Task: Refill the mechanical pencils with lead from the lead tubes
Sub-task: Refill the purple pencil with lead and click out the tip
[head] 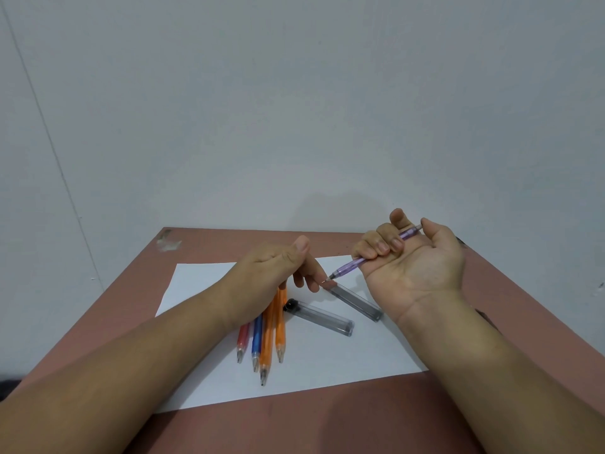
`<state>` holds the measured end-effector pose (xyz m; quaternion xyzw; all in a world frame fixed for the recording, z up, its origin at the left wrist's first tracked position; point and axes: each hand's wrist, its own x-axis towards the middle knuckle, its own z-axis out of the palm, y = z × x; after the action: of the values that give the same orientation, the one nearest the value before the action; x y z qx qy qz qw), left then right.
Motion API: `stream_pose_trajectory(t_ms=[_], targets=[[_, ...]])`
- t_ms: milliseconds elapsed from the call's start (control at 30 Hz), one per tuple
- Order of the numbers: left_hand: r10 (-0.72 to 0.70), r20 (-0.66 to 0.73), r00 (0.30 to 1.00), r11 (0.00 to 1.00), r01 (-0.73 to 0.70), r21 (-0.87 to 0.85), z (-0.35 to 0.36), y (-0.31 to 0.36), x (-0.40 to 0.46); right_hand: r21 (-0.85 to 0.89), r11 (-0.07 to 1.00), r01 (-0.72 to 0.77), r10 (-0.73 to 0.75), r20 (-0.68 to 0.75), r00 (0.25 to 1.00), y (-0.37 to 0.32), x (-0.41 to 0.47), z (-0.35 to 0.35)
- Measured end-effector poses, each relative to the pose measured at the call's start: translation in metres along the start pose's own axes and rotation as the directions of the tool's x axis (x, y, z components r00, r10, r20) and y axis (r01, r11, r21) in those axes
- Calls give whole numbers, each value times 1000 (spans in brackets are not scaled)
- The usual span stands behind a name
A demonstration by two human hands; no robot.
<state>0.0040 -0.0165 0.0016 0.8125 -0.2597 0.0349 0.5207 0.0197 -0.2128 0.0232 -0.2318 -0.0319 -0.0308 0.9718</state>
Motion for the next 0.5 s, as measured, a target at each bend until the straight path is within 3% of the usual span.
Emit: stream_pose_trajectory(t_ms=[500], targets=[[-3, -3, 1000, 1000, 3, 10, 0, 3, 0, 15, 1000, -12, 13, -9, 1000, 0, 0, 0]])
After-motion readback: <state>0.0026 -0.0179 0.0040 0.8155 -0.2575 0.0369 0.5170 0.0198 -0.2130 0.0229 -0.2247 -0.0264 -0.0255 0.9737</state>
